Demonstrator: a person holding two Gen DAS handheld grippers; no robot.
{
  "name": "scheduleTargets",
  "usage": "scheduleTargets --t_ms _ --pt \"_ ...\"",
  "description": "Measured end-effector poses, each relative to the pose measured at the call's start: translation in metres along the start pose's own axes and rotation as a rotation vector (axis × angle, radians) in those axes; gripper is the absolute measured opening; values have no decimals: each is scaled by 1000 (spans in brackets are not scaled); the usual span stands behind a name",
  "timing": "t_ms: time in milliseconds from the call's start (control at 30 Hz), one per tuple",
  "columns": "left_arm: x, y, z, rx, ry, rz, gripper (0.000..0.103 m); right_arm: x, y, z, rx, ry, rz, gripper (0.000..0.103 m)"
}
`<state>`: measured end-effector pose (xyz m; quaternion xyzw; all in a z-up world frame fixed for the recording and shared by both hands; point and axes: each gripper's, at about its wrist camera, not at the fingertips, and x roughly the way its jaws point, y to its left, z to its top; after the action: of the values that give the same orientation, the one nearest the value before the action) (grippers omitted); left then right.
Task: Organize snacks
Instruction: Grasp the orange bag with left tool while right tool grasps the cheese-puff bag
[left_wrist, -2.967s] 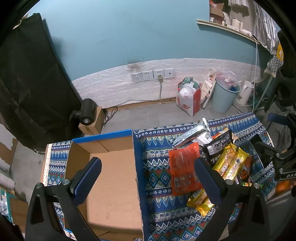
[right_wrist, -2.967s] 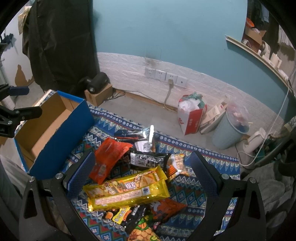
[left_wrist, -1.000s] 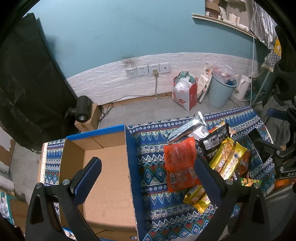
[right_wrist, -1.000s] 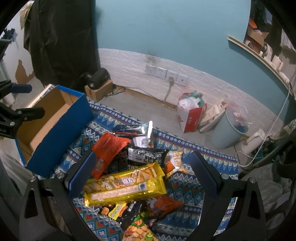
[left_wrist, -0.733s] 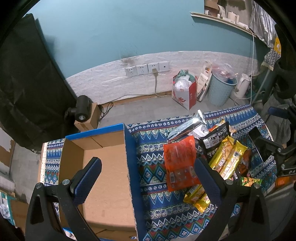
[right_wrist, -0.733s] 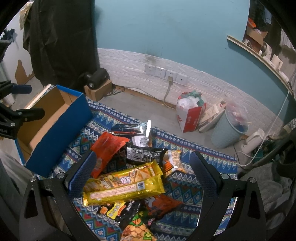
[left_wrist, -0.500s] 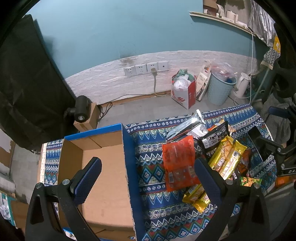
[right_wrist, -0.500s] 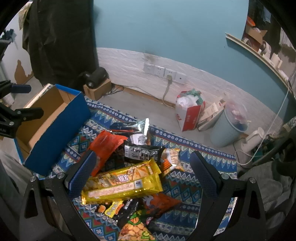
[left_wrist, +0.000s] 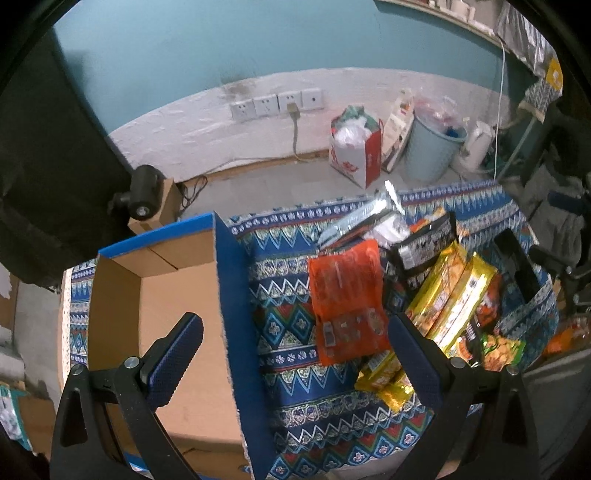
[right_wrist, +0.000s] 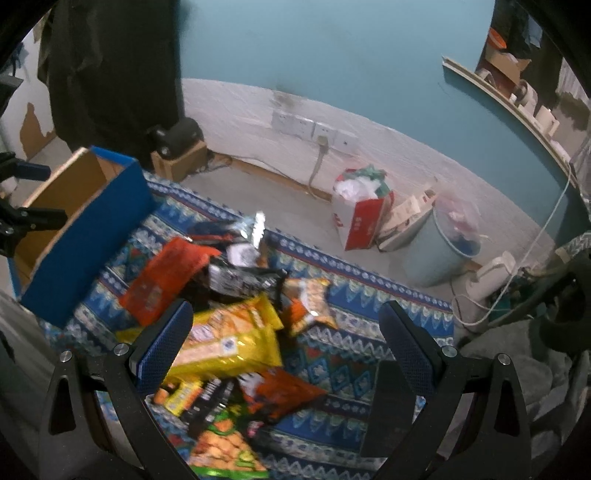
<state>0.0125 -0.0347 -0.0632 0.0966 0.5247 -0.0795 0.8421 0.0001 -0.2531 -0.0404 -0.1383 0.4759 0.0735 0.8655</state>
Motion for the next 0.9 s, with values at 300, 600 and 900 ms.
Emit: scheduleTargets --t_ms 300,600,900 --pt "39 -23 -9 44 73 -12 101 44 -11 -48 -71 152 2 100" --pt "73 -34 -9 63 140 -20 101 88 1 -66 -143 271 89 93" --pt "113 -26 7 -5 216 -62 101 126 10 -78 -205 357 128 79"
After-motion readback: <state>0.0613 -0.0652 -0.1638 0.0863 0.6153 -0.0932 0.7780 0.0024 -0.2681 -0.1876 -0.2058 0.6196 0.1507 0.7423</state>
